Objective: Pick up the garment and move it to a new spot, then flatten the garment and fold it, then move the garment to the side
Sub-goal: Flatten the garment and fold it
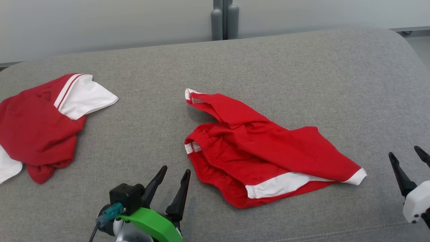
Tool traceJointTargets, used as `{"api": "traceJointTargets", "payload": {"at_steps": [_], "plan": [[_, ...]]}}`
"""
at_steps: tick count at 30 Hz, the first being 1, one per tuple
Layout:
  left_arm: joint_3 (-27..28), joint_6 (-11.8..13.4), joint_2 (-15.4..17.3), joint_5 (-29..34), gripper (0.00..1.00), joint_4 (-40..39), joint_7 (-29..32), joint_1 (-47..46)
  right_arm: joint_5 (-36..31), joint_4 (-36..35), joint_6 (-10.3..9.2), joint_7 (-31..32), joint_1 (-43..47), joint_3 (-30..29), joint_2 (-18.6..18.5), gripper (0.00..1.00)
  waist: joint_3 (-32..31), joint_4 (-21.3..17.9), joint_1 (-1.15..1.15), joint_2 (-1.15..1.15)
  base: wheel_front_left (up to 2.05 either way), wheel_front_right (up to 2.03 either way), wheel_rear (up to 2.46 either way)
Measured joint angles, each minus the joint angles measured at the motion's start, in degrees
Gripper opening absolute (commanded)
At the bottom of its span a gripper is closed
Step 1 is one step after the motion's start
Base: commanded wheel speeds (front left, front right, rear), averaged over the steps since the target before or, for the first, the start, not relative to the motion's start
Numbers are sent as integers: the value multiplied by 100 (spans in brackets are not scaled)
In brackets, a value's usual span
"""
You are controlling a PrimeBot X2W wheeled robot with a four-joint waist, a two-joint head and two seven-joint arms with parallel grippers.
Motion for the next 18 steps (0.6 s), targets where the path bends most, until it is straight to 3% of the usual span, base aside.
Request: {"api": "traceJointTargets", "payload": {"at_steps": [5,18], "plan": [[-147,-12,-79,-147,100,-48,158,4,-9,-243,-12,-15,-1,-37,93,100,-28,-28,0,0,0,0,0],[-1042,-339,-270,-469,100,-60,971,-16,-170,-604,-54,-18,14,-85,86,100,88,-142,0,0,0,0,0]]}}
